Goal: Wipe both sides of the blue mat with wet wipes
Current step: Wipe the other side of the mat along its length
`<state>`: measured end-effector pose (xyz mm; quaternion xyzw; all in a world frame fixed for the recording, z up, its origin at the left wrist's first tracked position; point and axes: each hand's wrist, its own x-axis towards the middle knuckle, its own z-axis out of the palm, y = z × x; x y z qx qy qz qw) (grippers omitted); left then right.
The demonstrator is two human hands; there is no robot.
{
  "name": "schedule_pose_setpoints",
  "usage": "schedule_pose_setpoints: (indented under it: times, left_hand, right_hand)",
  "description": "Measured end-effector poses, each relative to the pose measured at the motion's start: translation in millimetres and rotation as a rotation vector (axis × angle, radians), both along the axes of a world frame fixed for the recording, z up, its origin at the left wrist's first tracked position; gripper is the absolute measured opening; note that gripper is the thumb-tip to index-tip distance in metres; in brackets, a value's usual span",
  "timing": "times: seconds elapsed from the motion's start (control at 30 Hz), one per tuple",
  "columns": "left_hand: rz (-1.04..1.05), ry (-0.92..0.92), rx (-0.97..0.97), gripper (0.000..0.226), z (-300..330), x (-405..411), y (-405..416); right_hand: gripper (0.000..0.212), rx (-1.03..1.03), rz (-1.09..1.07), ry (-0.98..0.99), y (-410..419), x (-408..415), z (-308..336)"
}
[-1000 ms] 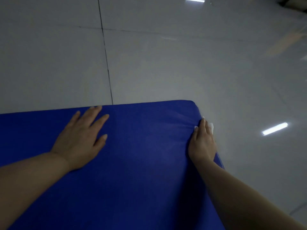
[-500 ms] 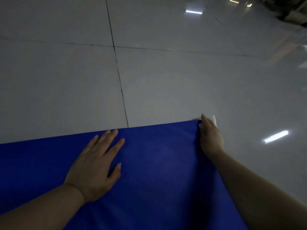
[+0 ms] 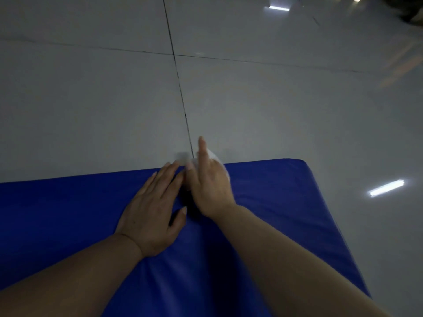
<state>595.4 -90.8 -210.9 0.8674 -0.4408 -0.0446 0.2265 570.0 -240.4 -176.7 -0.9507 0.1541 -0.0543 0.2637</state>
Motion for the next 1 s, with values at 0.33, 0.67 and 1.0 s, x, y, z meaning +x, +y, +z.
schedule_pose_setpoints:
  times: [0.33, 0.67, 1.0]
  left_hand:
    - [0.107, 0.099, -0.065, 0.062, 6, 1, -4]
    - [0.114, -0.028, -0.028, 0.056, 4, 7, -5]
    - [0.065, -0.023, 0.200, 0.039, 27, 15, -67]
  right_hand:
    - [0.052, 0.243, -0.055, -0.020, 41, -3, 23]
    - [0.059, -0.118, -0.439, 0.218, 71, -83, -22]
    - [0.056, -0.202, -0.387, 0.291, 69, -81, -23]
